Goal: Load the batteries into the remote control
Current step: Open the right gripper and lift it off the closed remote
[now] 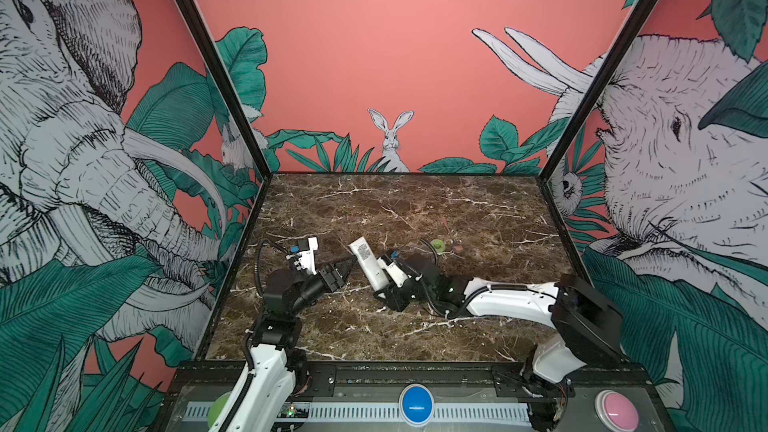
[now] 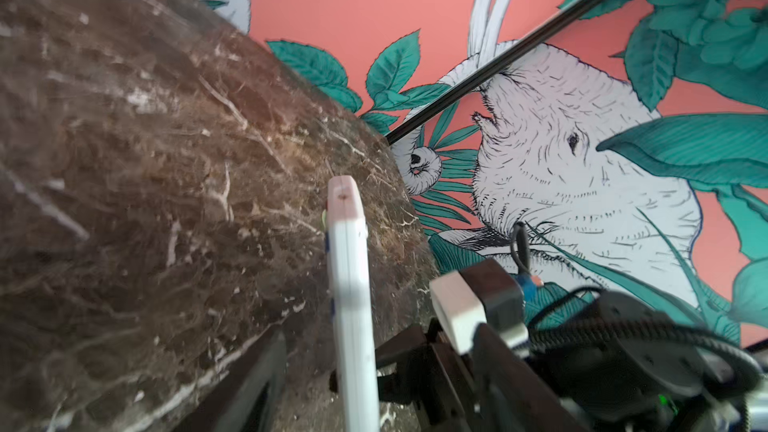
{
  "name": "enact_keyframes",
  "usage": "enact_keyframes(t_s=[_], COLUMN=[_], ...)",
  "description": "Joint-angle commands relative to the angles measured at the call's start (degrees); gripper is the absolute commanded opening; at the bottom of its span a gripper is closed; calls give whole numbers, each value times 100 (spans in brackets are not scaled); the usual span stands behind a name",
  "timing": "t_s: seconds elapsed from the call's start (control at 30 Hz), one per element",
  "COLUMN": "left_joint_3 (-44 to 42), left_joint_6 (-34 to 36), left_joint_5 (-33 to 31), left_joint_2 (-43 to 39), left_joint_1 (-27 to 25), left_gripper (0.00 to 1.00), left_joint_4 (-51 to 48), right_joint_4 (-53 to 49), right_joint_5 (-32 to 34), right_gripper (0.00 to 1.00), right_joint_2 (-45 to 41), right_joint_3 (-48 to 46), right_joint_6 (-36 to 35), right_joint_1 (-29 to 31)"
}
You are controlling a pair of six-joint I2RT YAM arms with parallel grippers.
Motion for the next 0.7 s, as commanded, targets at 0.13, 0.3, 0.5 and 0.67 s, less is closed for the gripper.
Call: enact_keyframes(t_s=[0.13, 0.3, 0.5, 0.67], left_joint_3=[443, 525, 817, 1018], left_joint_6=[122, -73, 189, 564], left_joint_5=[880, 987, 992, 897], left_joint_2=[-123, -89, 57, 315], left_joint_1=[-56, -379, -1071, -1567], left_gripper=[96, 99, 99, 99], left_joint_4=[785, 1522, 1869, 1769], right_joint_4=[942, 2306, 4302, 4523], right_joint_5=[-1186, -1992, -2719, -2900], right_gripper=[10, 11, 11, 11], right_joint_2=[-1118, -1287, -986, -936], right_joint_3=[-153, -453, -685, -708], right_joint_6=[-286, 293, 1314, 1423], right_joint_1=[-243, -288, -307, -307])
